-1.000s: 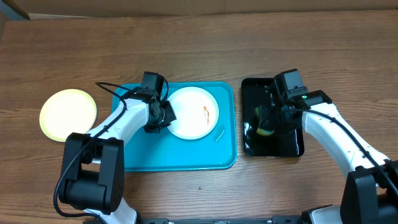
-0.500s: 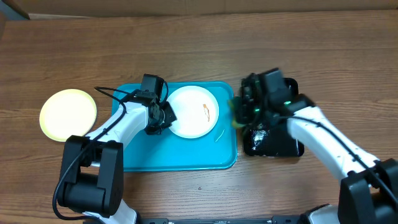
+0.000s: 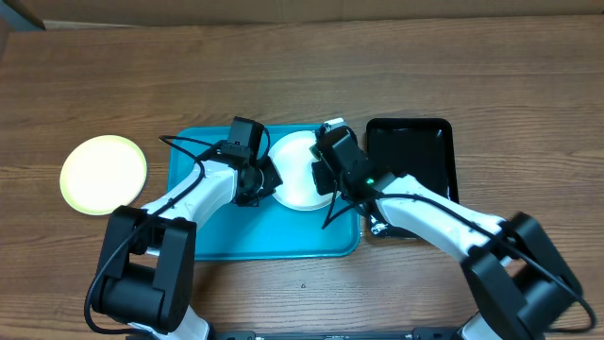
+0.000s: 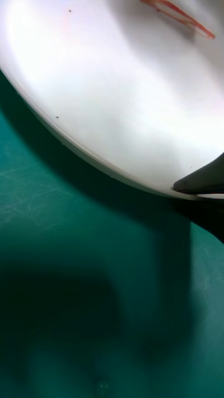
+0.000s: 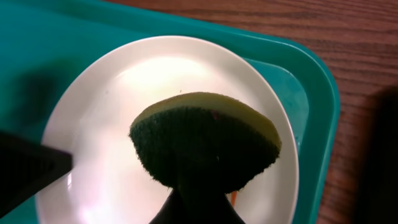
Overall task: Clean dirty plates on tray and stack at the side
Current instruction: 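Scrub the white plate with the sponge in the right gripper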
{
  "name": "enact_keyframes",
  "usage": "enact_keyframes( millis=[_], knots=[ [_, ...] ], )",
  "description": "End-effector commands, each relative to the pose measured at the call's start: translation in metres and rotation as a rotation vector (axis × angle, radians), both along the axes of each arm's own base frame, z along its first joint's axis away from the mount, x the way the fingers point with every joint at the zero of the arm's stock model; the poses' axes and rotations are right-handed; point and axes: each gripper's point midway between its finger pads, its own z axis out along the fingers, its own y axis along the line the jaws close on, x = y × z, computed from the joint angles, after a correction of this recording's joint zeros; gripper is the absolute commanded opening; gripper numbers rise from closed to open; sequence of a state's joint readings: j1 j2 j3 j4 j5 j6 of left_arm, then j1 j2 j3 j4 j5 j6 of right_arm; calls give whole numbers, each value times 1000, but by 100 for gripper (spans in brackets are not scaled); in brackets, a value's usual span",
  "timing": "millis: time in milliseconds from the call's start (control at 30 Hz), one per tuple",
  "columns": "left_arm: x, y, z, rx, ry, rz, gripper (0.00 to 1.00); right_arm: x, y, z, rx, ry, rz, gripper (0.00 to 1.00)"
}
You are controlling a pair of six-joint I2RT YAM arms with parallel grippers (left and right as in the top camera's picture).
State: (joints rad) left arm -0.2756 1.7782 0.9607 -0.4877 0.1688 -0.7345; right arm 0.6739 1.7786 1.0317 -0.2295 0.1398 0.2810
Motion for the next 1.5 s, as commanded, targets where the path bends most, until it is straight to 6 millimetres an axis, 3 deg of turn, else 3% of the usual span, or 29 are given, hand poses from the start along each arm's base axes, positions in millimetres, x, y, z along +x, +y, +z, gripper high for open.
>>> enact_keyframes(
  millis=[0,133,167,233,367,467,567,767,1000,1067,1233,1367,1467],
  knots=[
    [-41,15,-42,88,153,8,4,13,-10,-6,-72,-53,-34,4],
    [-41,15,-42,88,153,8,4,12,-15,-9,-108,-54,-22,4],
    [-41,15,-42,88,152,8,4,11,-15,-10,-112,-49,-22,10],
    [-40,15,-42,87,149,8,4,8,-17,-13,-122,-35,-21,39],
    [-39,15,-41,85,145,8,4,3,-21,-17,-142,-10,-20,61],
    [-39,15,-41,84,145,8,4,2,-22,-18,-145,-6,-19,68],
    [-39,15,-41,85,145,8,4,4,-21,-17,-140,-12,-20,68],
    [-39,14,-41,80,143,7,4,7,-18,-23,-135,-19,-20,41],
    [-39,14,-41,80,143,7,4,3,-22,-48,-172,27,-17,27],
    [-39,14,-41,80,143,7,4,1,-23,-57,-187,44,-16,4],
    [-39,14,-41,80,143,8,4,-4,-21,-63,-174,76,-9,4],
    [-38,13,-41,79,140,8,4,-26,9,-66,-26,187,105,4],
    [-37,13,-41,78,137,8,4,-36,22,-65,71,261,90,4]
  ],
)
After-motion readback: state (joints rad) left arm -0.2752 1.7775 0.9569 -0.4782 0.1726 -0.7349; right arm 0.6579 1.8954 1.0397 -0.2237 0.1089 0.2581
